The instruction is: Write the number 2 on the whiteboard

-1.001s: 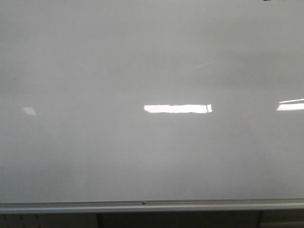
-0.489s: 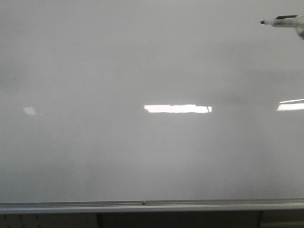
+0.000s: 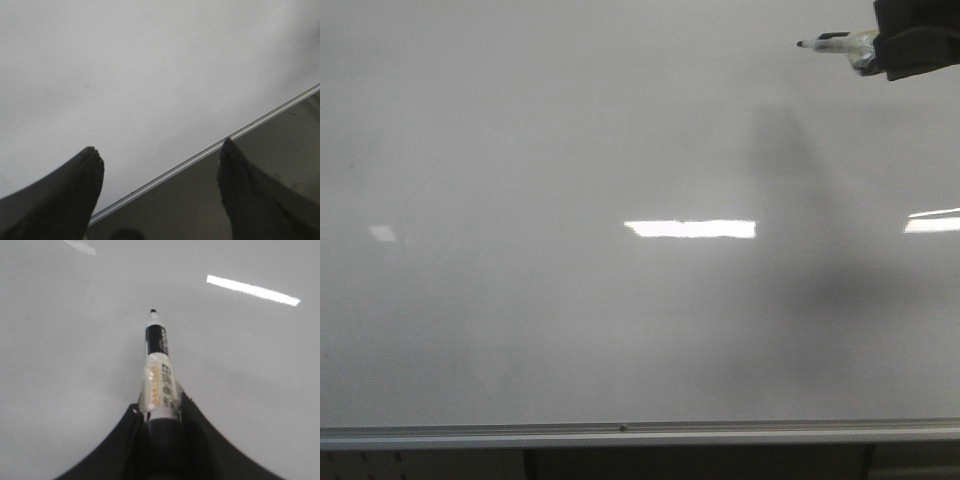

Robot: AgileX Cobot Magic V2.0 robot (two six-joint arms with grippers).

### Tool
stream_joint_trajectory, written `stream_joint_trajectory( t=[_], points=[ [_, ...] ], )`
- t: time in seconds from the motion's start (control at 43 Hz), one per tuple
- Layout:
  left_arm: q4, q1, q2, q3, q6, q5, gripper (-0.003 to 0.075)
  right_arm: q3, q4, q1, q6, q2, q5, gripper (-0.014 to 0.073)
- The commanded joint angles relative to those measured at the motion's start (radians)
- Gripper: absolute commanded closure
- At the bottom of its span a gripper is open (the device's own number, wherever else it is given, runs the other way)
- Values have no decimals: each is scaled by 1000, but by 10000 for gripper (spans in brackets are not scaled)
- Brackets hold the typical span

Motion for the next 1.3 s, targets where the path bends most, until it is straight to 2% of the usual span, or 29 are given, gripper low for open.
stream_joint_trajectory(
  t=[0.0,0.303,0.582,0.791,1.071,1.28],
  points=[
    [-13,3,-3,-26,-10,-80,246,-57,-30,-1,-10,26,-94,609],
    [-13,3,-1,-26,-10,-84,246,-137,-35,-7,-10,129,-83,609],
    [-13,3,-1,-26,-10,-84,246,-211,-29,-125,-10,162,143,609],
    [-13,3,-1,-26,-10,-88,246,-211,-28,-102,-10,179,305,609],
    [-13,3,-1,-26,-10,-108,246,-211,-26,-27,-10,239,313,609],
    [-13,3,-1,-26,-10,-111,246,-211,-27,-118,-9,237,371,609]
  ],
)
